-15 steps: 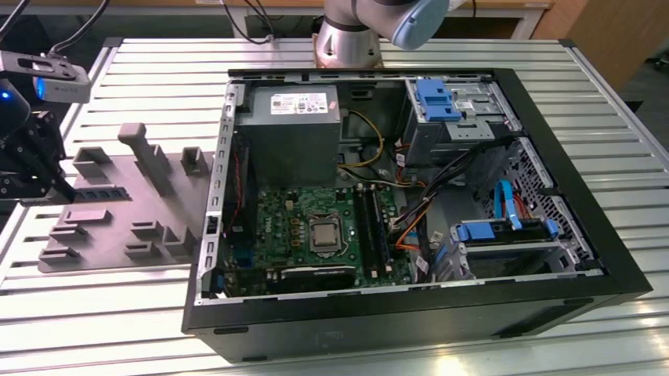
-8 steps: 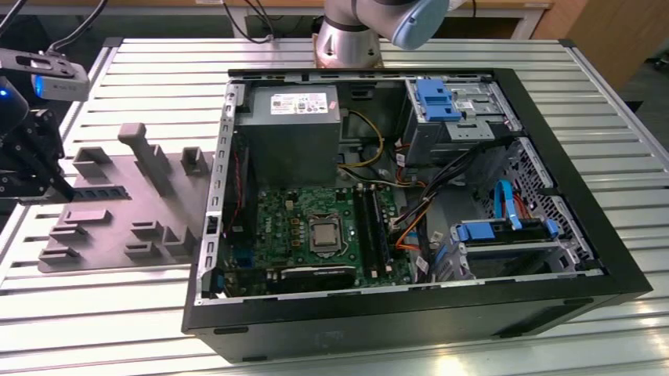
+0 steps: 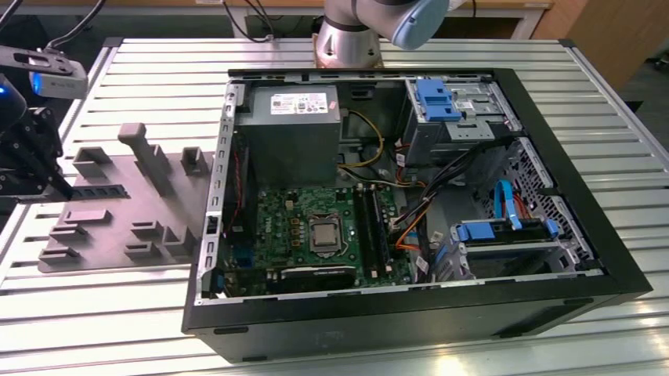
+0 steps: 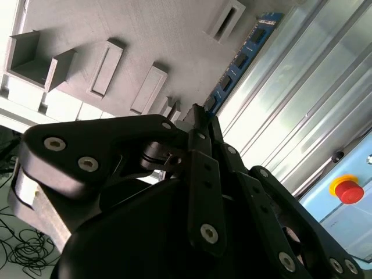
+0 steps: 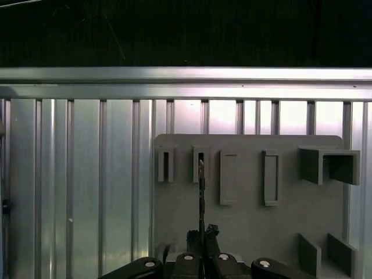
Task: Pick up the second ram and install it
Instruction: 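Pick up the second ram and move it above second insertion slot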
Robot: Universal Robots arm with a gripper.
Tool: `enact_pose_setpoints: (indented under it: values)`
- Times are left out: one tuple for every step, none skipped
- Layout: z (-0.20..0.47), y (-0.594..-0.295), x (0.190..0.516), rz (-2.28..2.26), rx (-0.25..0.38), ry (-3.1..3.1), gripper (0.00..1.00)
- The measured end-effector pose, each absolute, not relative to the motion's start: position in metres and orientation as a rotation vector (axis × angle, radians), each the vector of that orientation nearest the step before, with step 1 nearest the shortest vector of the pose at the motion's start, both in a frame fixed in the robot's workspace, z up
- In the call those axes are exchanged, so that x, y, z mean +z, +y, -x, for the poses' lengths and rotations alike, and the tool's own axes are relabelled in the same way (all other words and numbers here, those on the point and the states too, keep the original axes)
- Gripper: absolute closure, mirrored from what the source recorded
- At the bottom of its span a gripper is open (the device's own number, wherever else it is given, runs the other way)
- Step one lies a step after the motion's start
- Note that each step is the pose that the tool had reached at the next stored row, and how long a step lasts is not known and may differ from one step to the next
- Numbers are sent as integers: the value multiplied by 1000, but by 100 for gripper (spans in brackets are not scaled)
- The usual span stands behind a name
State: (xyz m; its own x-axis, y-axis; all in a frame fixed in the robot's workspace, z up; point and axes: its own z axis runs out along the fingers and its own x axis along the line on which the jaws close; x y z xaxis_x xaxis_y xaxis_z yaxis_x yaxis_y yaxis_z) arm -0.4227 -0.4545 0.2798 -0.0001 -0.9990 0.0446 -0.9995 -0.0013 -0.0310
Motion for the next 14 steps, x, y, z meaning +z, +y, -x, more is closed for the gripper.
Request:
enact_pose_setpoints:
  values:
    - [423, -454, 280, -2214, 84, -2213, 86]
    - [423, -454, 280, -2215, 84, -2213, 86]
    - [423, -454, 281, -2214, 84, -2213, 86]
    - [423, -454, 281, -2215, 84, -2213, 86]
    - [423, -454, 282, -2215, 84, -2213, 86]
    - [423, -454, 282, -2215, 84, -2213, 86]
    - [423, -454, 283, -2215, 84, -2213, 86]
    - [423, -454, 283, -2215, 84, -2213, 86]
    - [423, -454, 284, -2214, 84, -2213, 86]
    - [423, -454, 284, -2214, 84, -2213, 86]
    - [423, -454, 285, -2214, 84, -2213, 86]
    - [423, -454, 285, -2215, 84, -2213, 86]
    - [423, -454, 286, -2215, 84, -2213, 86]
    - [423, -454, 287, -2215, 84, -2213, 86]
